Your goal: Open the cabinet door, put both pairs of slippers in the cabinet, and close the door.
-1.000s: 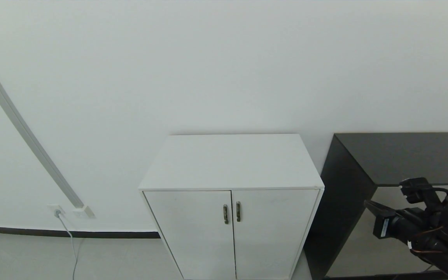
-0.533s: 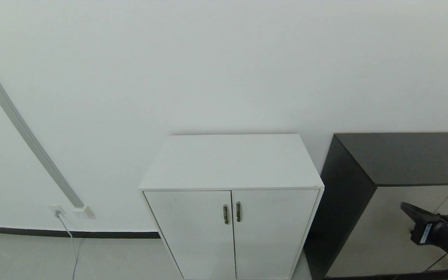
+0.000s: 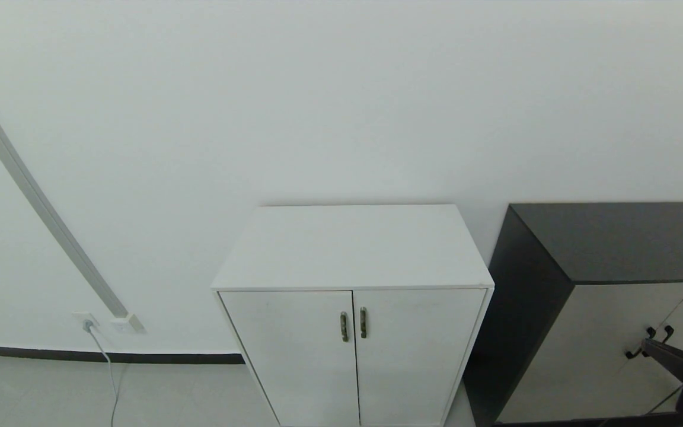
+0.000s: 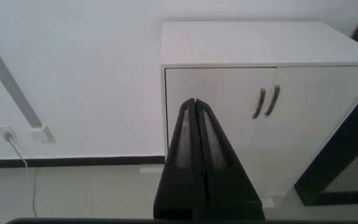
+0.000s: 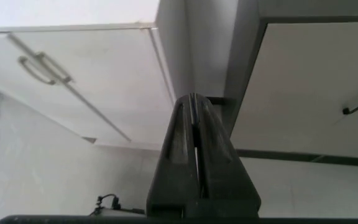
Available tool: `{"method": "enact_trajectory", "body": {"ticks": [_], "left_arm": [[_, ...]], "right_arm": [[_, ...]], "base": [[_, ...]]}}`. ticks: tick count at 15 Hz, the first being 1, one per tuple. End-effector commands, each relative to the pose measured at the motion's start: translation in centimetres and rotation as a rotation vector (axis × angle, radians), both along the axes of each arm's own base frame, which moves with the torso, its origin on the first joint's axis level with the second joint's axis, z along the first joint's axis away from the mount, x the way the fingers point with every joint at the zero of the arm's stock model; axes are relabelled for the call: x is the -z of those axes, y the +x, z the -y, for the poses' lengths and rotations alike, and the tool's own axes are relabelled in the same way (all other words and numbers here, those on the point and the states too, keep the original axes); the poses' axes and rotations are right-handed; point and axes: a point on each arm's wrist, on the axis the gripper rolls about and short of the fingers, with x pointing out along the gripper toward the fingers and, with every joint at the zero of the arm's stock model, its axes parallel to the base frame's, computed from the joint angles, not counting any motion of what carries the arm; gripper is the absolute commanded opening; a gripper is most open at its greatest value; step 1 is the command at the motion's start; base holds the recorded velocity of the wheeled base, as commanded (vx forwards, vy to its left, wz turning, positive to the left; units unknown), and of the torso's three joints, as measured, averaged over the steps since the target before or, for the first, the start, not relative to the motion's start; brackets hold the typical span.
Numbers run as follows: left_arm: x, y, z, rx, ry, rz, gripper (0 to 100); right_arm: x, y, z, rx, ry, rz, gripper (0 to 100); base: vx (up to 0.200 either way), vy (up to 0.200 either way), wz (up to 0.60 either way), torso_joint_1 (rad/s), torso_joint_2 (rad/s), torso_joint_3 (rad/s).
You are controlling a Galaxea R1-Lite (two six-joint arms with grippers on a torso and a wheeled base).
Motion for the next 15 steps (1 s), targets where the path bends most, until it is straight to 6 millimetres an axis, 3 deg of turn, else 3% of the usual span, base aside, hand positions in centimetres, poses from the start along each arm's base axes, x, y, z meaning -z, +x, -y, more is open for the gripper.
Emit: {"method": "enact_trajectory", "body": {"ticks": [1, 10, 15], "left_arm": [[0.0, 0.0, 0.0, 0.000, 0.000, 0.000, 0], [0.0, 0.0, 0.0, 0.000, 0.000, 0.000, 0], [0.0, 0.0, 0.0, 0.000, 0.000, 0.000, 0]], "right_arm": [[-1.1, -2.8, -0.2, -0.028, 0.000, 0.087, 0], [1.4, -9.3, -0.4, -0.107, -0.065, -0.016, 0], [3.4, -11.6, -0.4, -0.167, -0.135, -0.087, 0]], "base": [[0.000, 0.000, 0.00, 0.000, 0.00, 0.000], [0.000, 0.000, 0.00, 0.000, 0.00, 0.000], [0.000, 0.000, 0.00, 0.000, 0.00, 0.000]]}}
